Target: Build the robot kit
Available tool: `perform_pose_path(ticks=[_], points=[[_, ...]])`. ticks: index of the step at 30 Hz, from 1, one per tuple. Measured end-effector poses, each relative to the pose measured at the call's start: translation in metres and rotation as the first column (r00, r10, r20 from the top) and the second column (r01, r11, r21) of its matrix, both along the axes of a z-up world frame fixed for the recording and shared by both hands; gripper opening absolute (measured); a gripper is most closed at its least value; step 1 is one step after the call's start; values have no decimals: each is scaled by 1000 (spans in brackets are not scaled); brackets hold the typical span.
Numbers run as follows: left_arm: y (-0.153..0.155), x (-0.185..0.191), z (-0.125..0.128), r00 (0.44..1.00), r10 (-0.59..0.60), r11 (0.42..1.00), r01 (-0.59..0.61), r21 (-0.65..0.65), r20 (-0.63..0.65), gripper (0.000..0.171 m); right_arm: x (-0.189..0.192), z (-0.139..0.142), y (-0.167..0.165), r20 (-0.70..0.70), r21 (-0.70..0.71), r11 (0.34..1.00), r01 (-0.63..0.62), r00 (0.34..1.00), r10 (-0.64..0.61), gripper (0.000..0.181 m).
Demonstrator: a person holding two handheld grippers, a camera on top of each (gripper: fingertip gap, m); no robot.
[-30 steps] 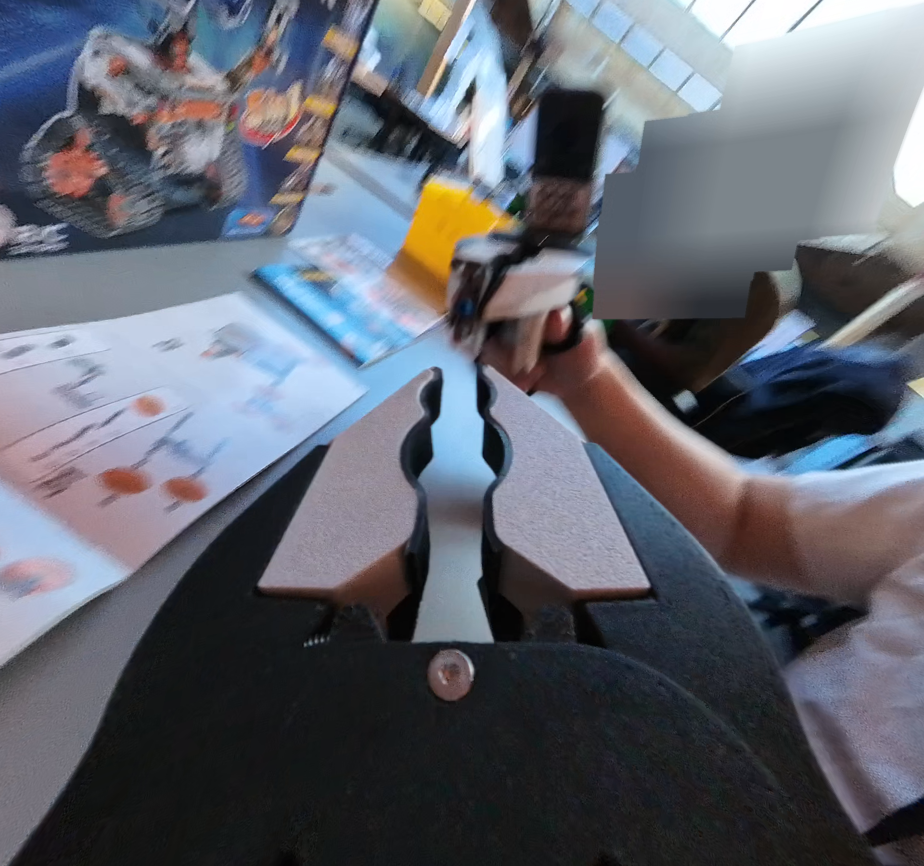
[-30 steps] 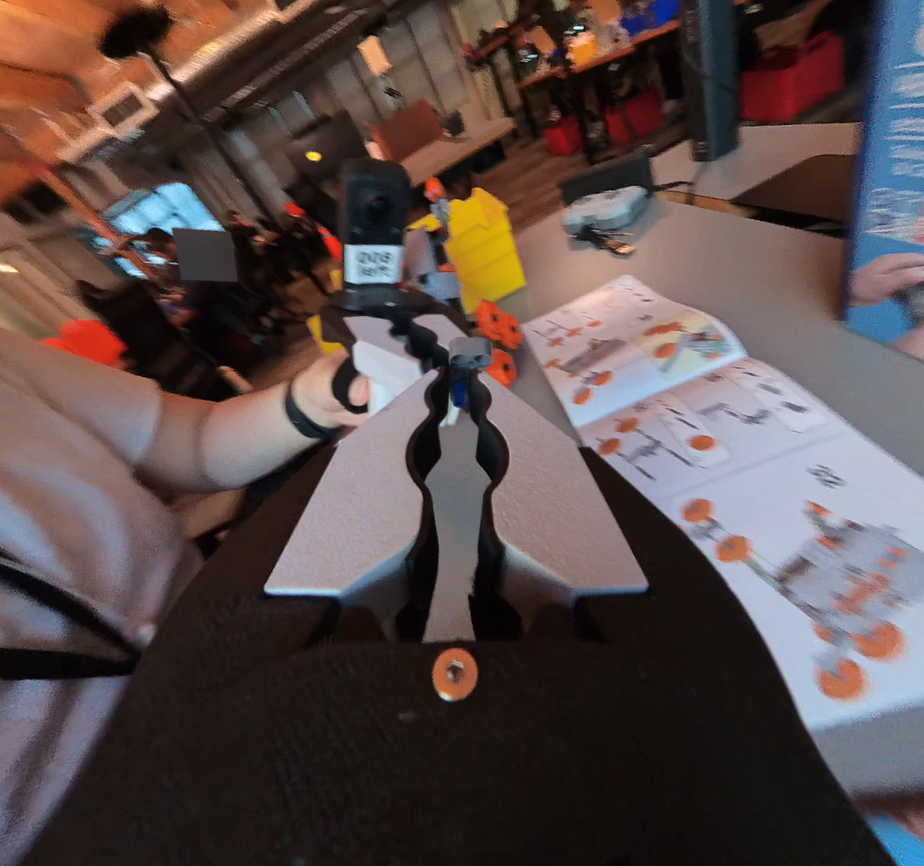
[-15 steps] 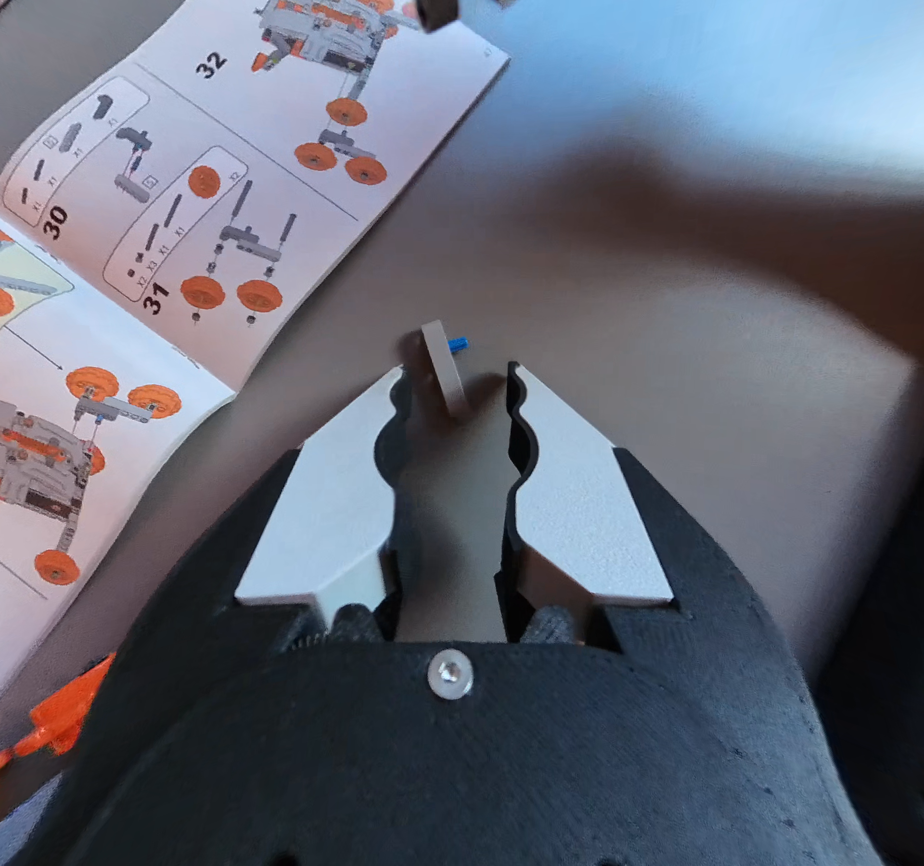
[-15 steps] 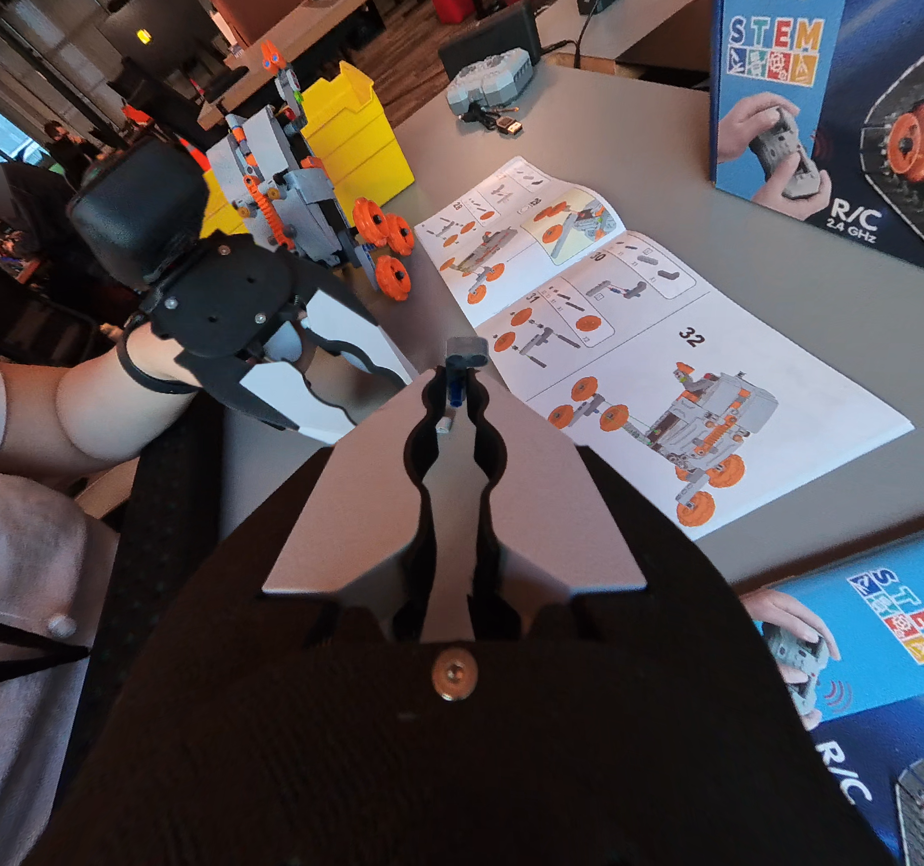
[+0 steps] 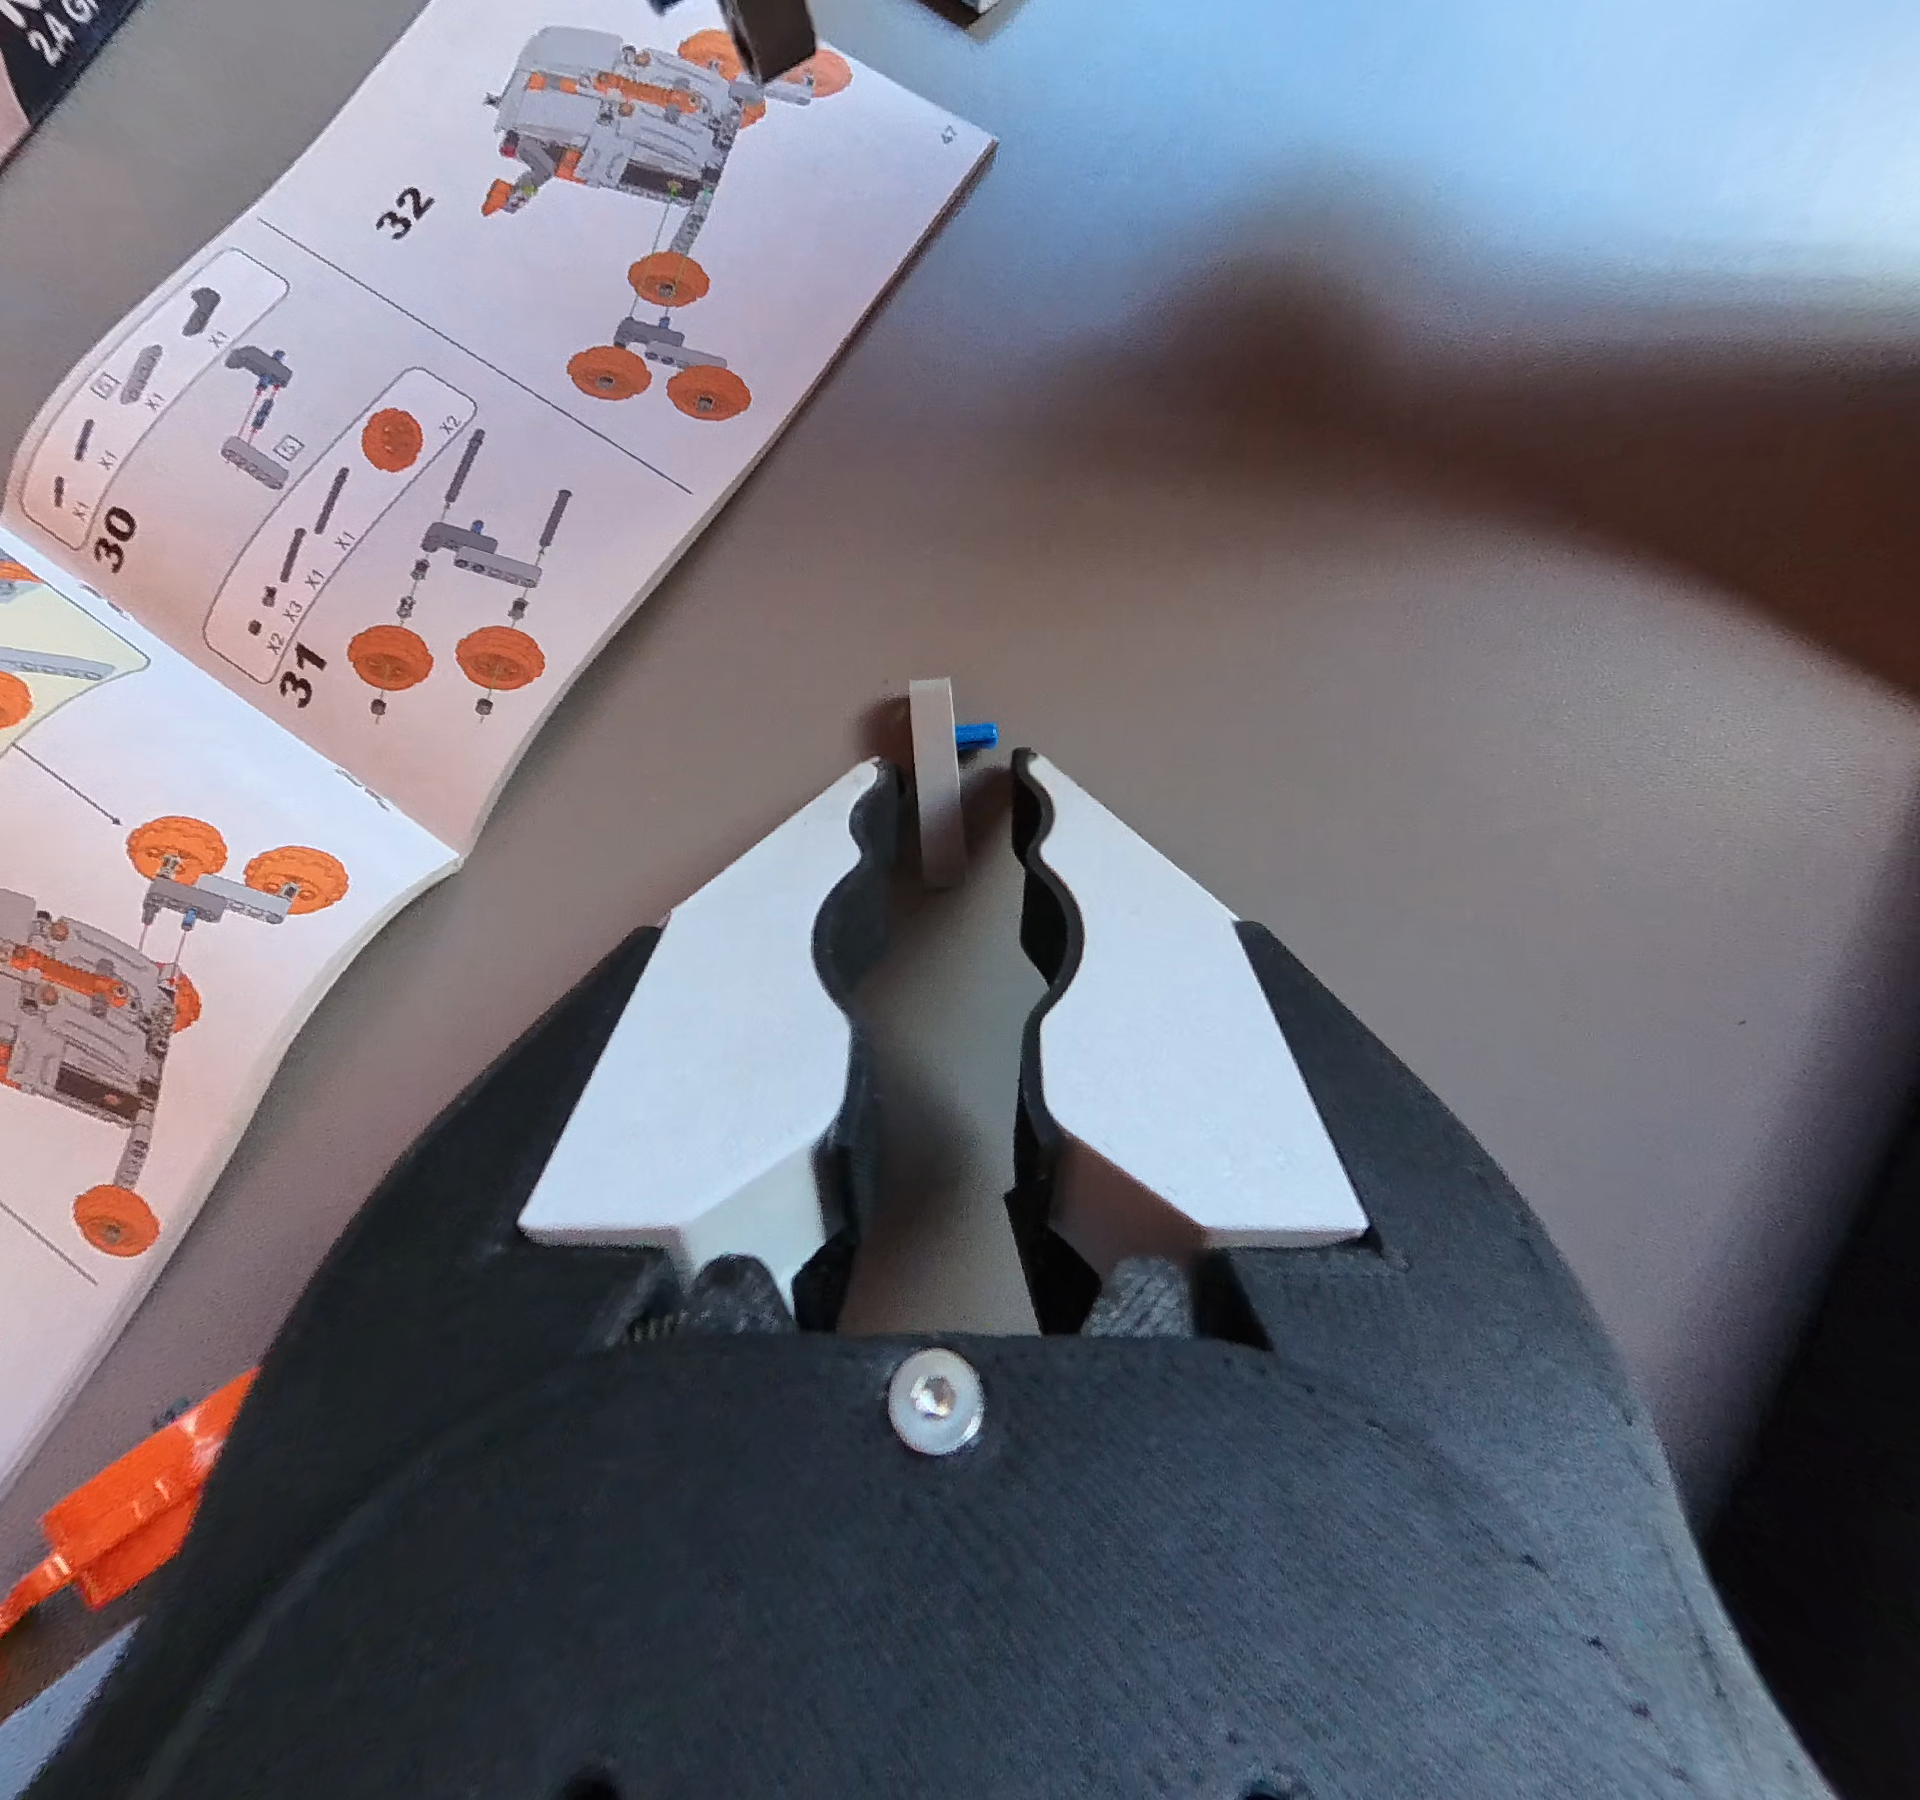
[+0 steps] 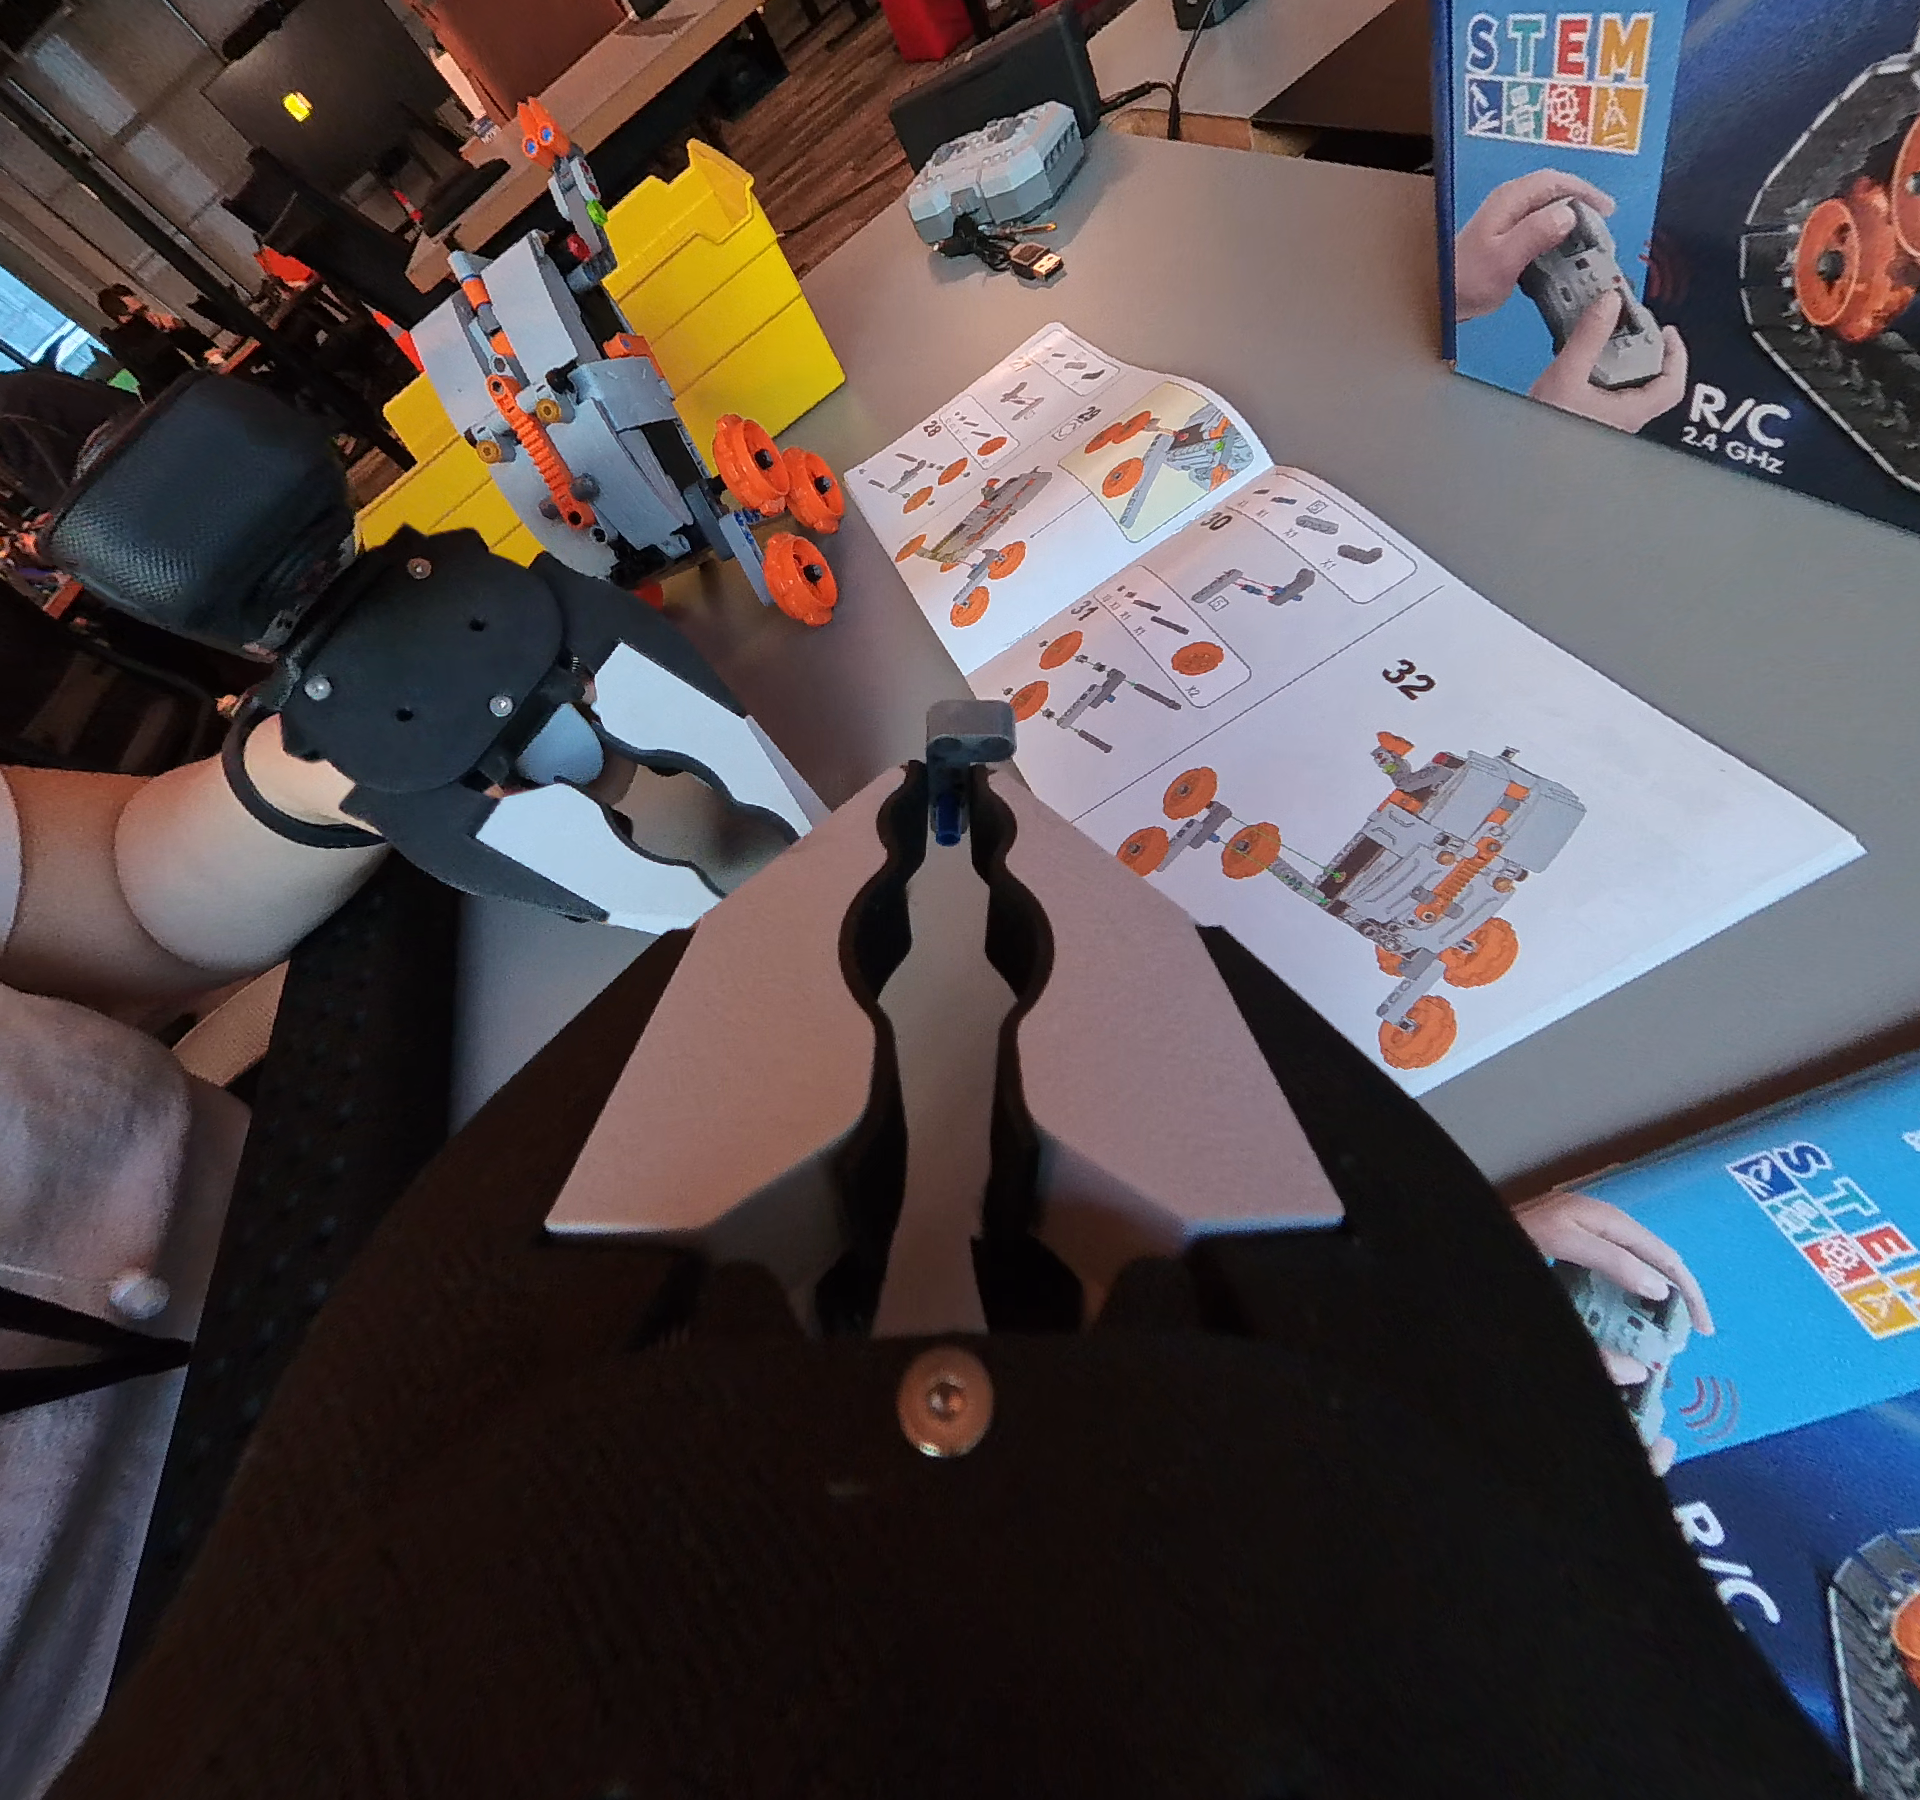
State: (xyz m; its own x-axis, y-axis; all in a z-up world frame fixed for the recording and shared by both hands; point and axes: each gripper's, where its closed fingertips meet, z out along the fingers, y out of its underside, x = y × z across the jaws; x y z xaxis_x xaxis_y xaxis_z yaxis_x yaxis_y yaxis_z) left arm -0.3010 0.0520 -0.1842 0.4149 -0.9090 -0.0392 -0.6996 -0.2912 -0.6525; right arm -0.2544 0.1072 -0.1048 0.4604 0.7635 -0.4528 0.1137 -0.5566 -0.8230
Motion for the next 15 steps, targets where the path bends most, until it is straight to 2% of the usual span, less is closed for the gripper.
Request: perform_pose_path(ticks=[2,6,8,11,13,15], points=[[1,0,0,1000,-8,1000,8,20,-14,9,-1,-1,-1,5,-5,1000,-6,1000,6,6],[10,-3,2,997,-8,994,16,110,-74,6,0,-6,0,19,-30,1000,7,1000,-6,6],[21,4,26,999,13,978,-23,206,51,6,0,-7,4,-8,-69,997,36,999,-37,6],[38,1,81,947,63,930,-170,327,314,5,-12,-10,1,-91,-192,981,20,995,-38,6],[42,-5,96,921,81,911,-224,347,381,6,-27,-11,-4,-144,-244,970,-10,989,-26,6],[44,-5,96,916,90,915,-231,330,391,5,-50,-5,-11,-251,-309,949,-67,968,-14,6]])
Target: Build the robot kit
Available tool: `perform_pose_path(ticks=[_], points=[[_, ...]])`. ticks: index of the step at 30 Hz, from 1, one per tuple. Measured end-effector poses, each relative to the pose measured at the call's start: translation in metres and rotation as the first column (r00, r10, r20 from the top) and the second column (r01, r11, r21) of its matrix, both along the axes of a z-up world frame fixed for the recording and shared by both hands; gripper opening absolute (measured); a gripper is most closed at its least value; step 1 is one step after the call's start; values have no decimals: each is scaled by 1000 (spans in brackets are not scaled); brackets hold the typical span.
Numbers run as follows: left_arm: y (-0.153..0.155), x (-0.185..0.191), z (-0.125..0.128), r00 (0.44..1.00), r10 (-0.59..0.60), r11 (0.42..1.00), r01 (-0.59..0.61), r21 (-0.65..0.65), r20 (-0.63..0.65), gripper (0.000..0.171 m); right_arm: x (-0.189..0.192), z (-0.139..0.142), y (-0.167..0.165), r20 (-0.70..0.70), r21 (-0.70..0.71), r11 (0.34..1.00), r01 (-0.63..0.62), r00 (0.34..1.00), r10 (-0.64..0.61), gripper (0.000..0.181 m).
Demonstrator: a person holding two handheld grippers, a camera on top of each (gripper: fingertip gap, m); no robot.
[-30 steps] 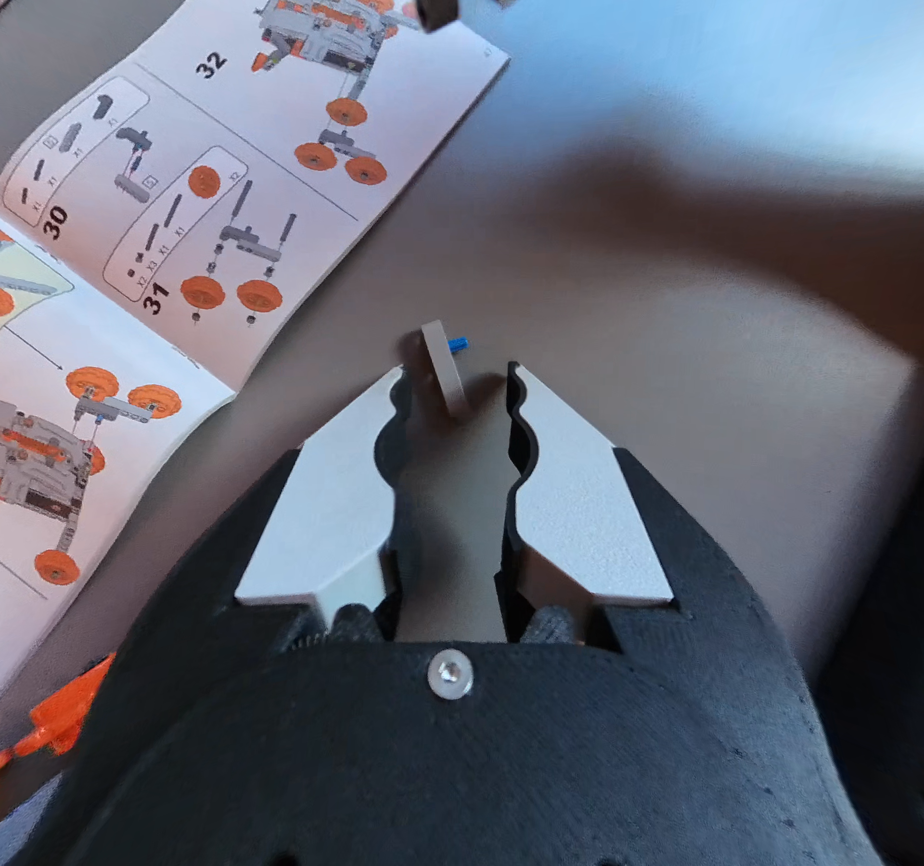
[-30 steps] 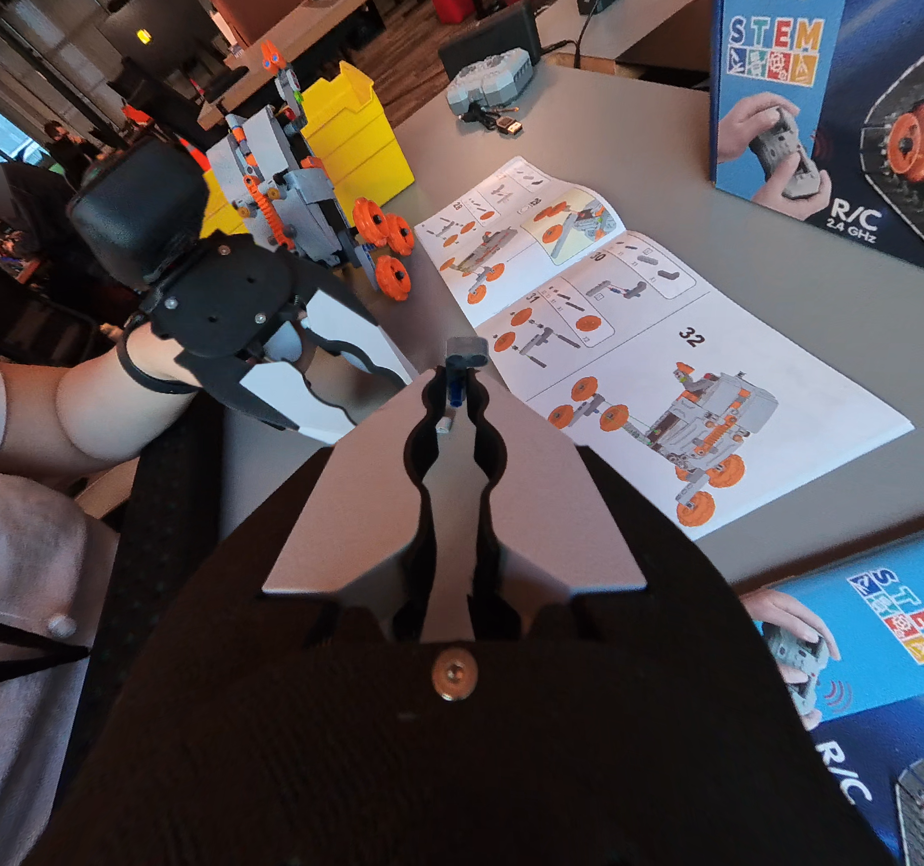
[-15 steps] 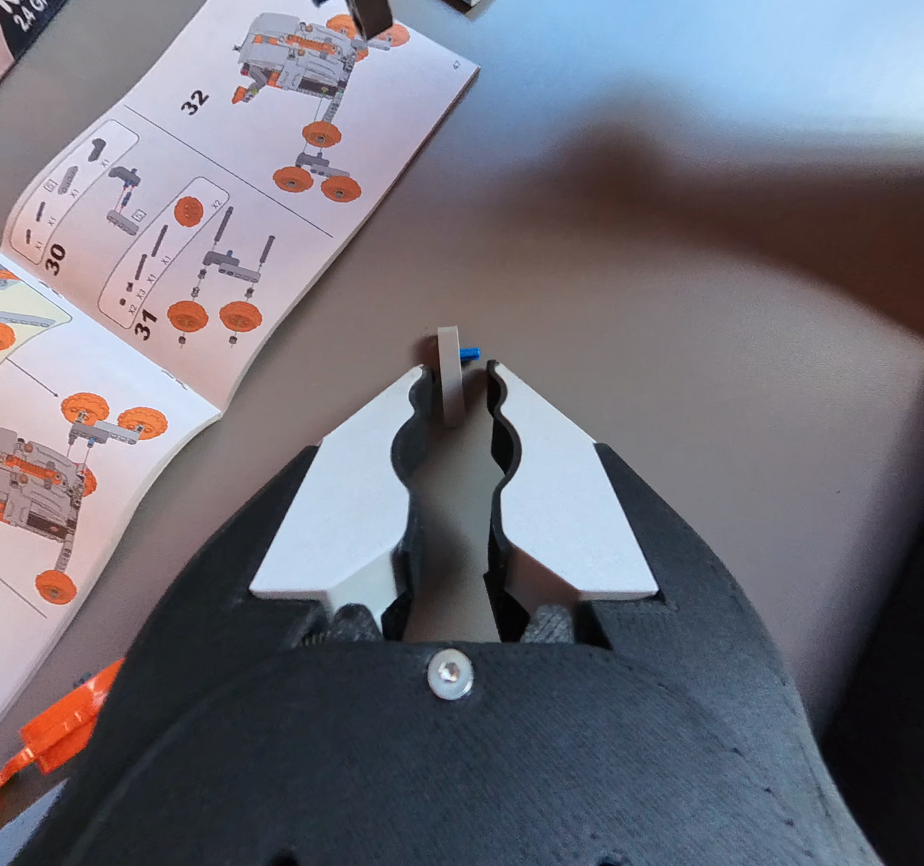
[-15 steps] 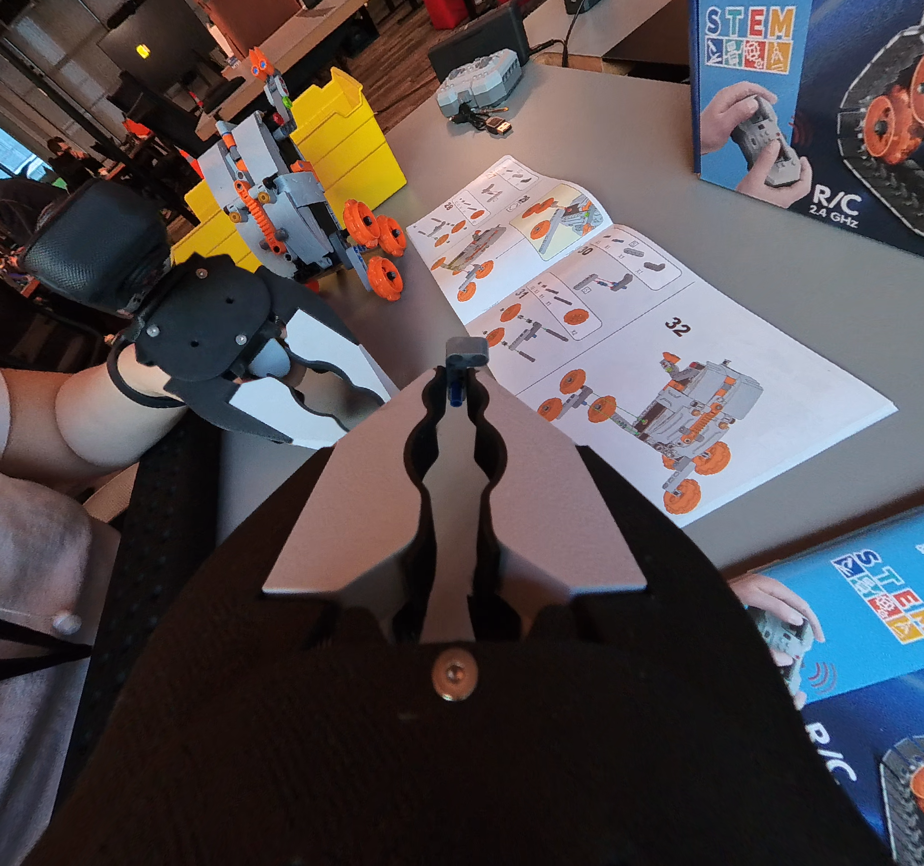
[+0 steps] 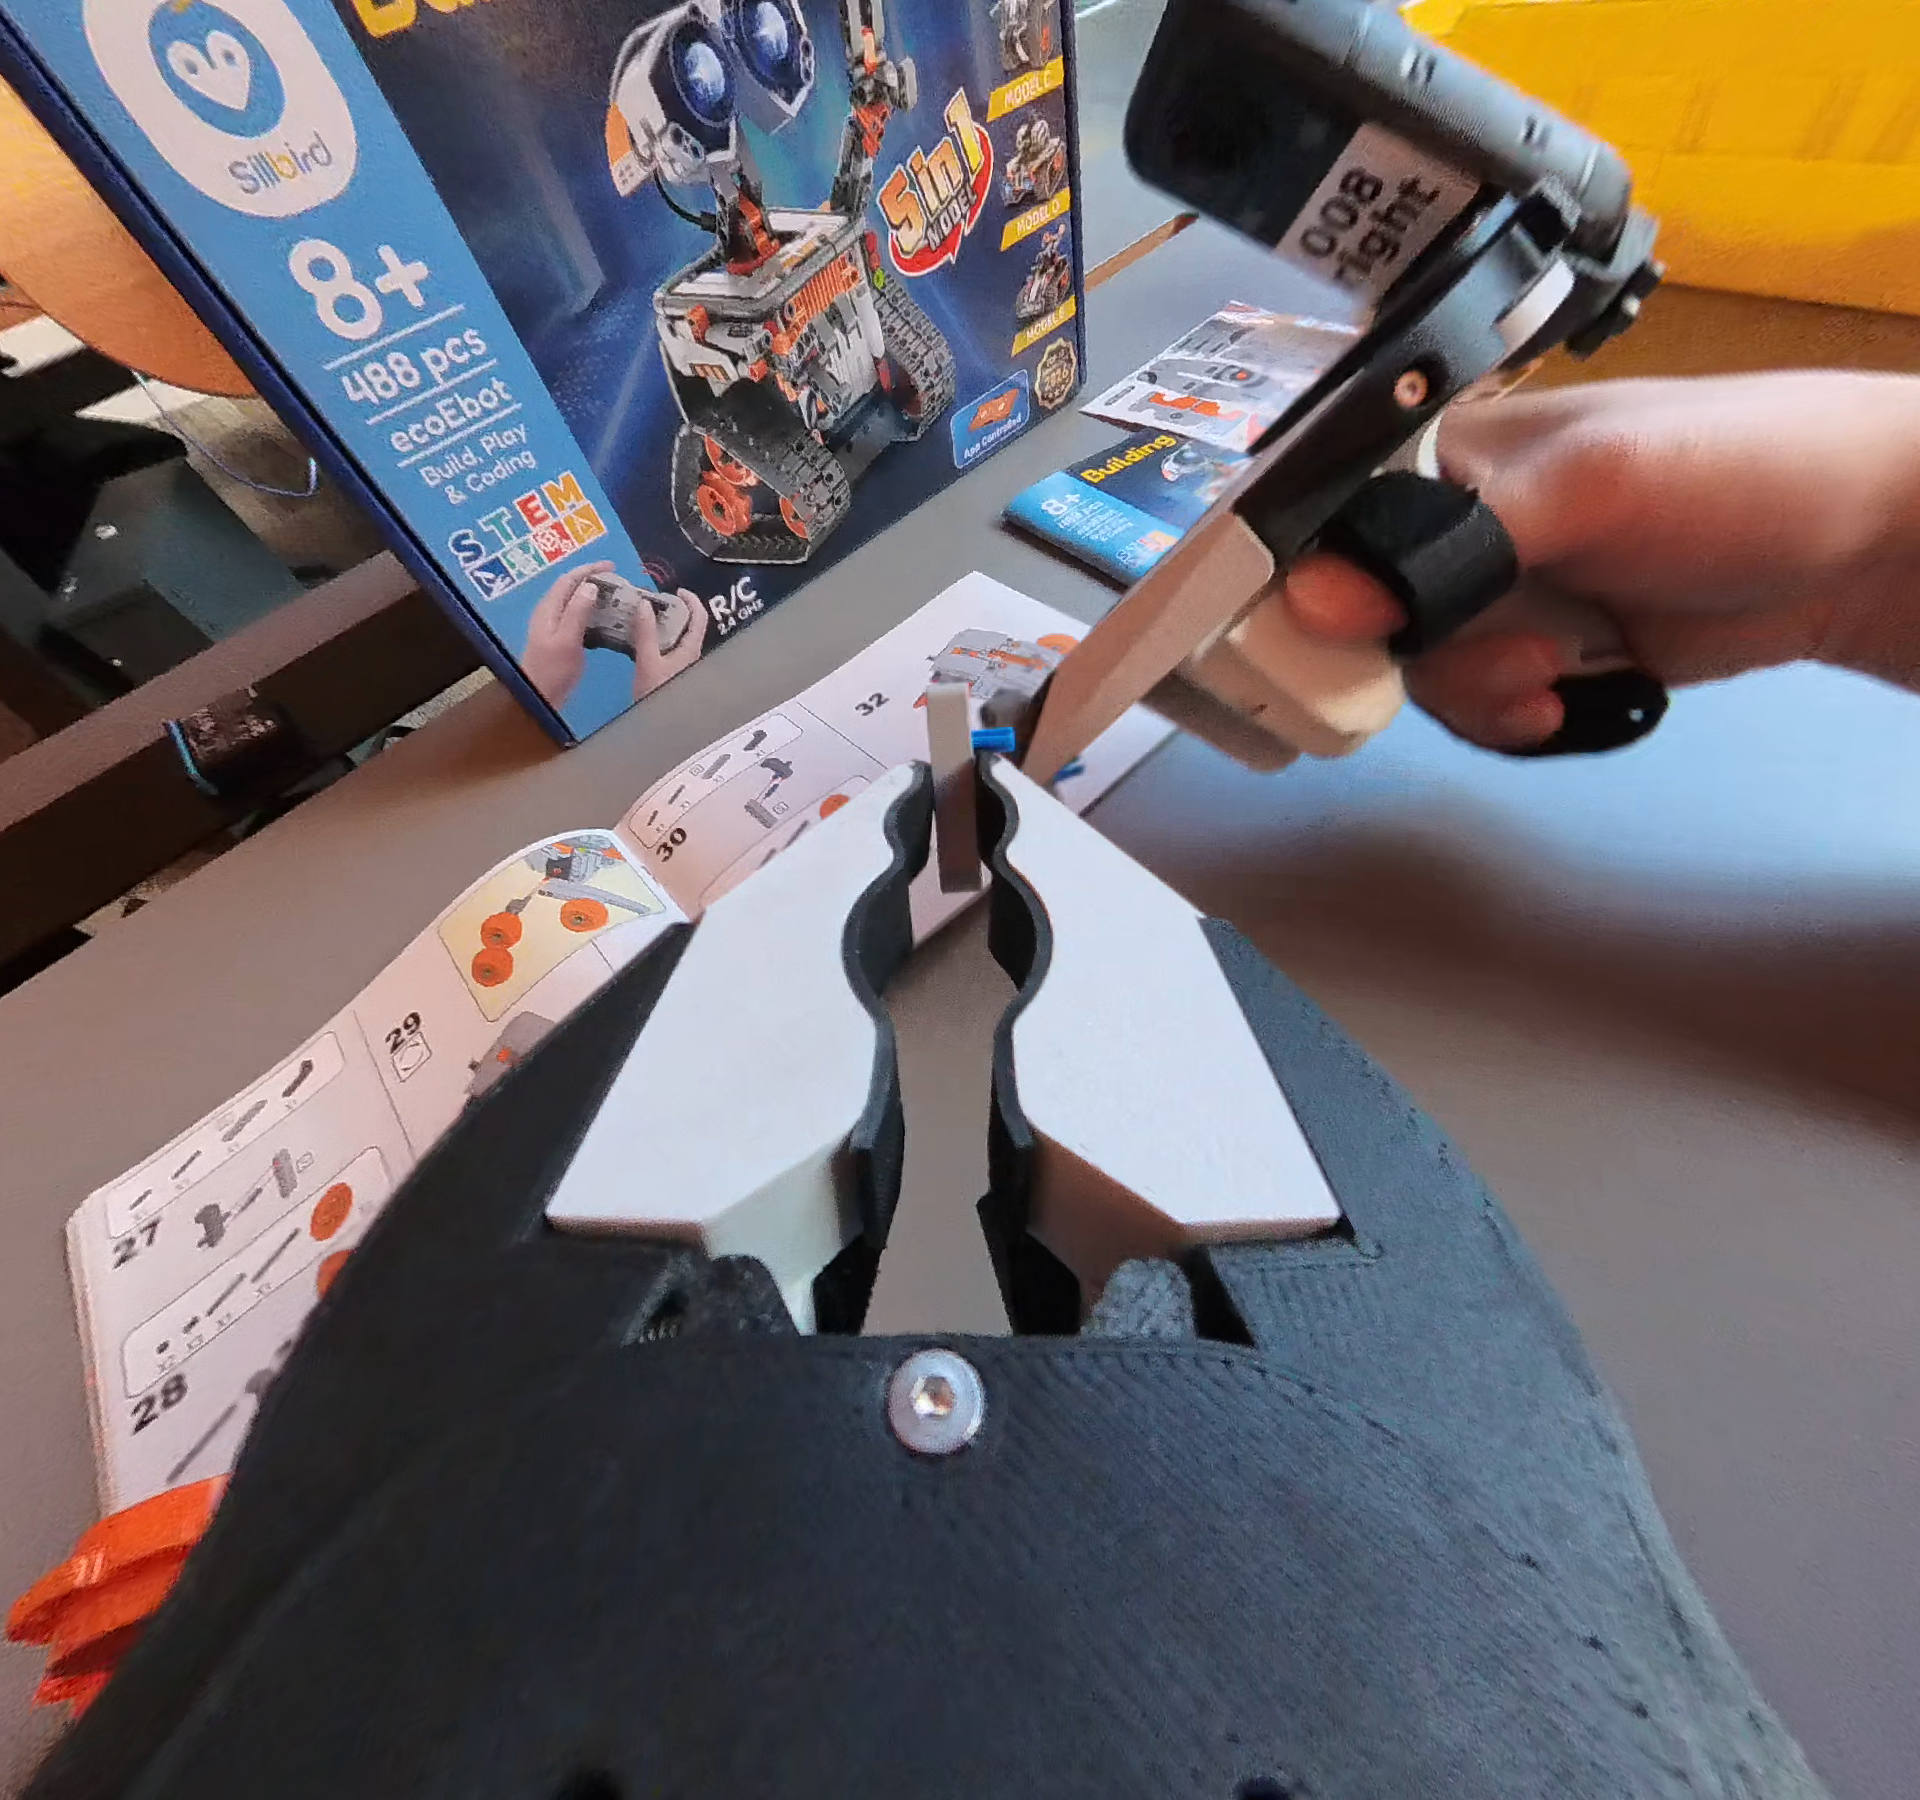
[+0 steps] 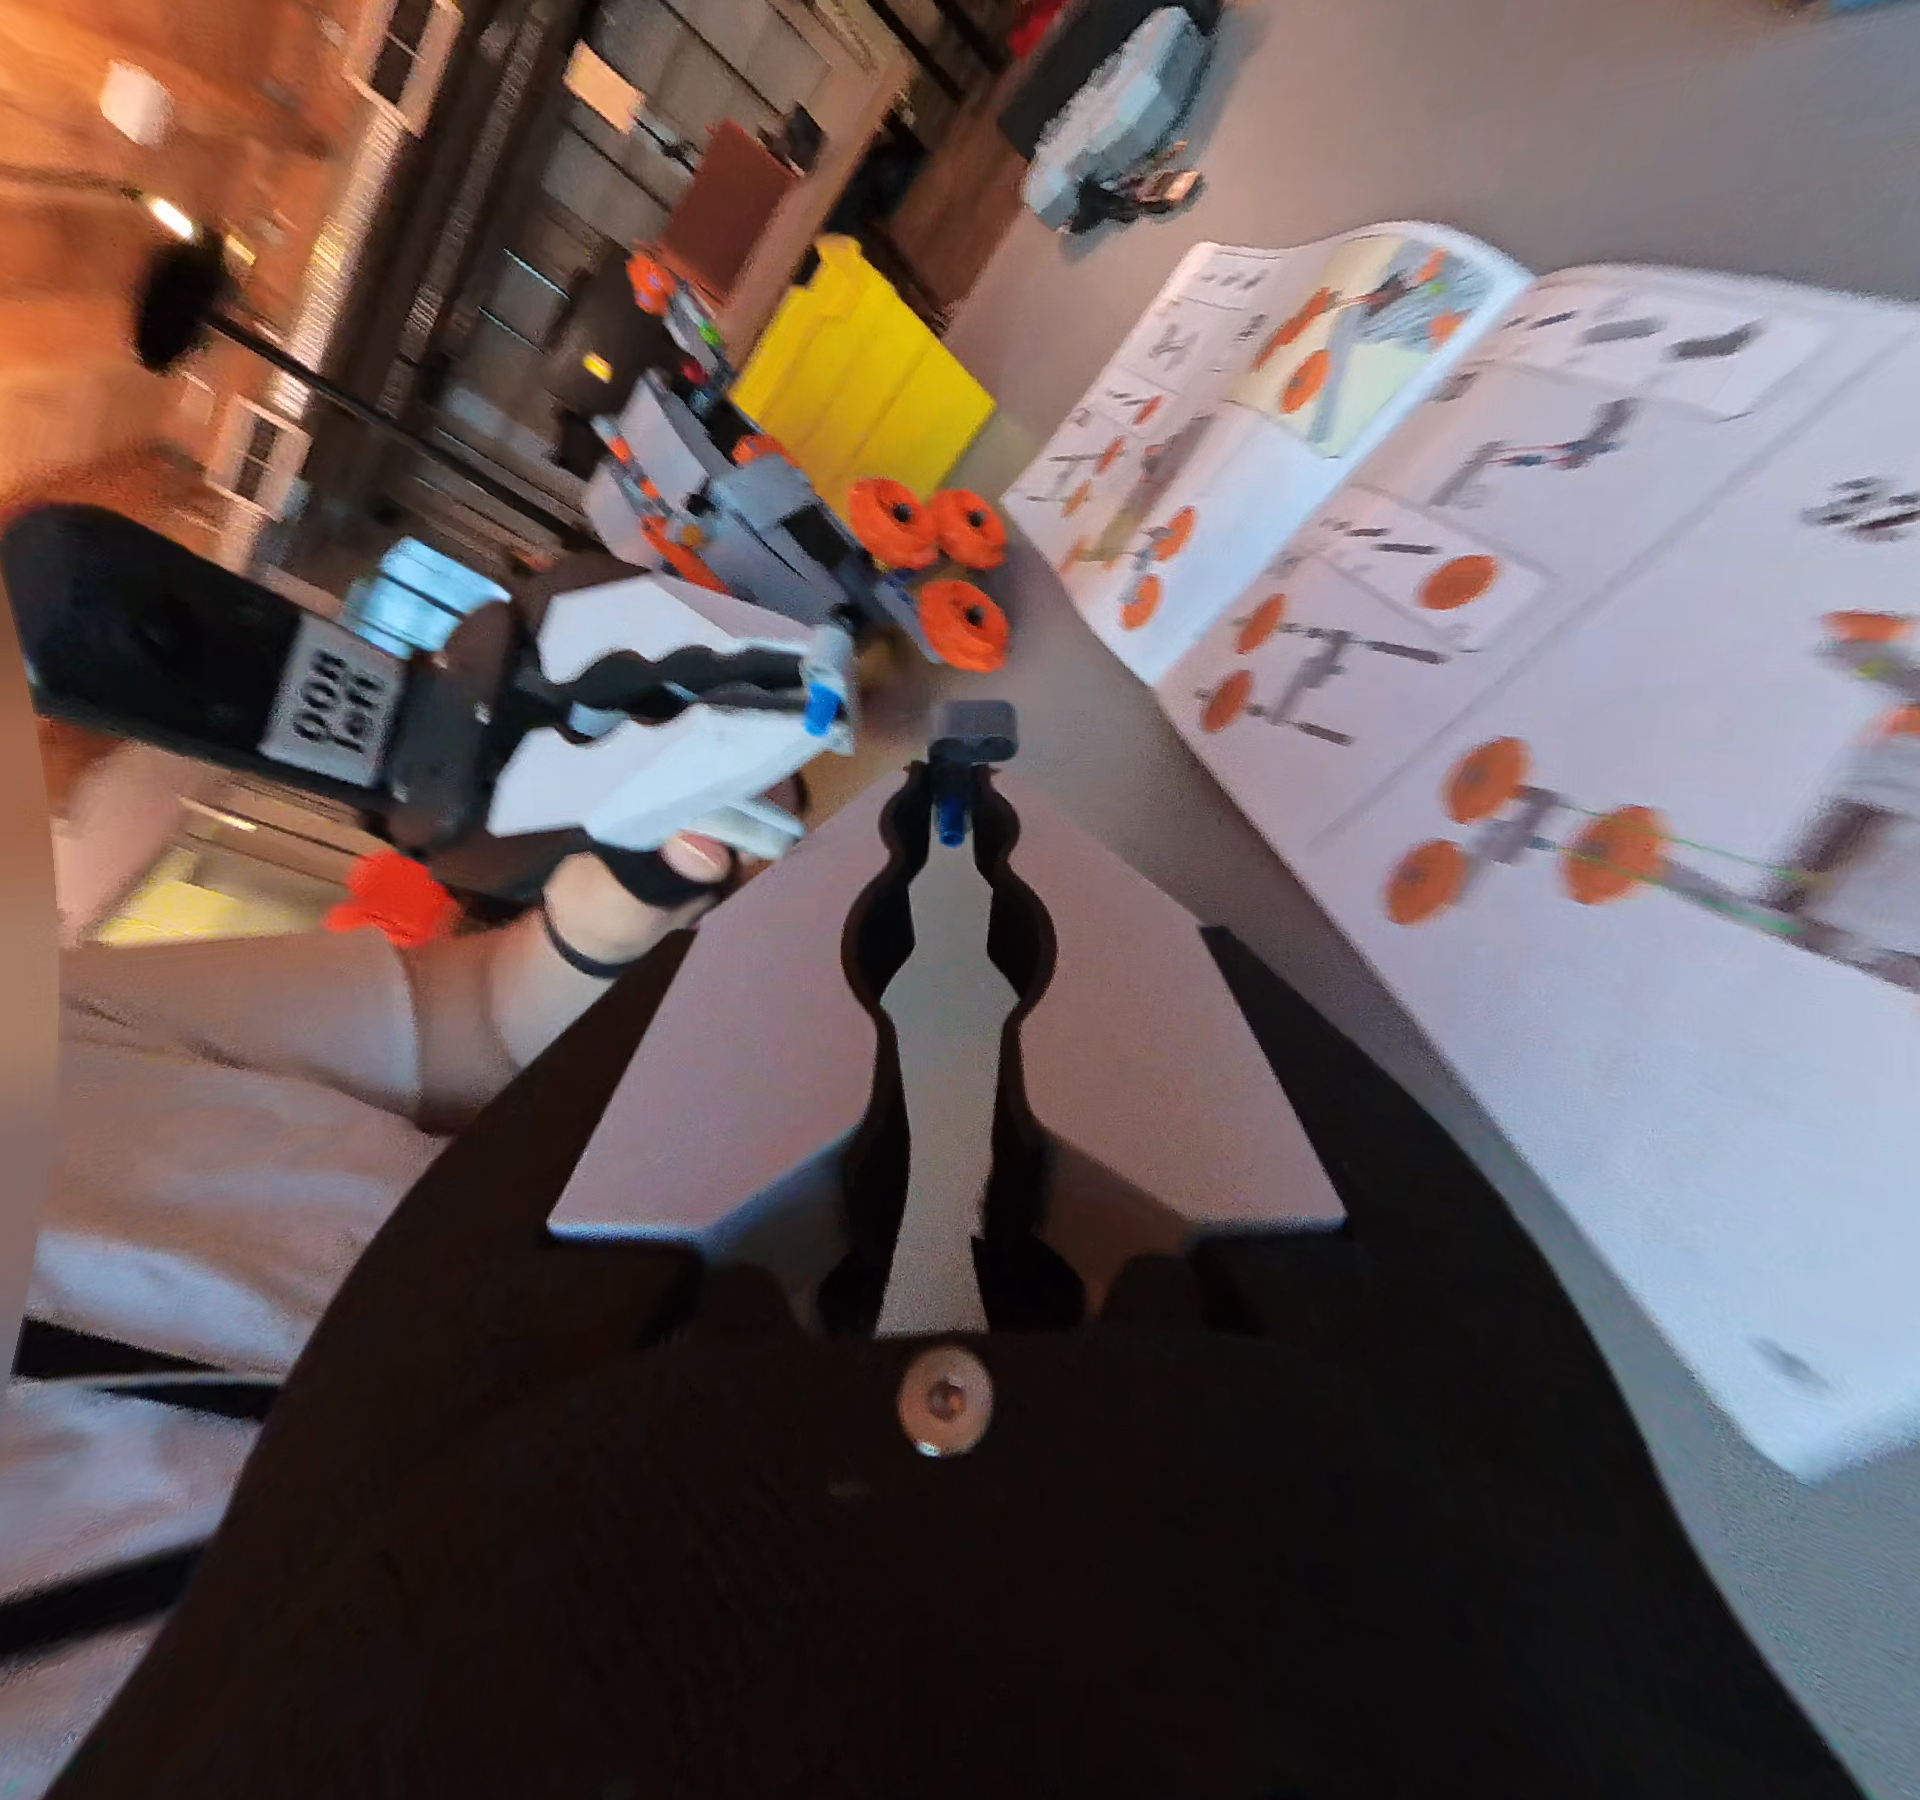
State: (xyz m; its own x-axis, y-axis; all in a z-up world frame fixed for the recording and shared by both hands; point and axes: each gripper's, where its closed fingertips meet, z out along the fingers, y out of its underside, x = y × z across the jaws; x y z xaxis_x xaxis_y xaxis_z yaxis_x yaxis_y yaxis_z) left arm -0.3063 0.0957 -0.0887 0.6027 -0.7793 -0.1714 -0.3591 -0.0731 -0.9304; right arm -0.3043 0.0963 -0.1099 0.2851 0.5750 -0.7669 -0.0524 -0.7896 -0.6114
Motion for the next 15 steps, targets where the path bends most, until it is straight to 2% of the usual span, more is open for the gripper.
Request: perform_pose_path(ticks=[4,7,10,12,15], points=[[-1,1,-3,1000,-16,998,18,-65,24,6,-26,-2,-5,-130,-107,994,-5,991,-9,6],[-5,1,5,996,-37,993,46,-106,84,6,-33,5,-7,-207,-91,995,-32,978,13,6],[-9,0,3,995,-60,982,74,-175,83,6,-33,5,-4,-177,-24,1000,-5,984,1,6],[-11,-2,0,997,-71,982,76,-172,39,6,-33,3,-3,-154,1,1000,10,988,-9,6],[-12,-1,-1,996,-87,985,88,-151,10,8,-34,4,-3,-192,-17,1000,-4,981,1,6]])
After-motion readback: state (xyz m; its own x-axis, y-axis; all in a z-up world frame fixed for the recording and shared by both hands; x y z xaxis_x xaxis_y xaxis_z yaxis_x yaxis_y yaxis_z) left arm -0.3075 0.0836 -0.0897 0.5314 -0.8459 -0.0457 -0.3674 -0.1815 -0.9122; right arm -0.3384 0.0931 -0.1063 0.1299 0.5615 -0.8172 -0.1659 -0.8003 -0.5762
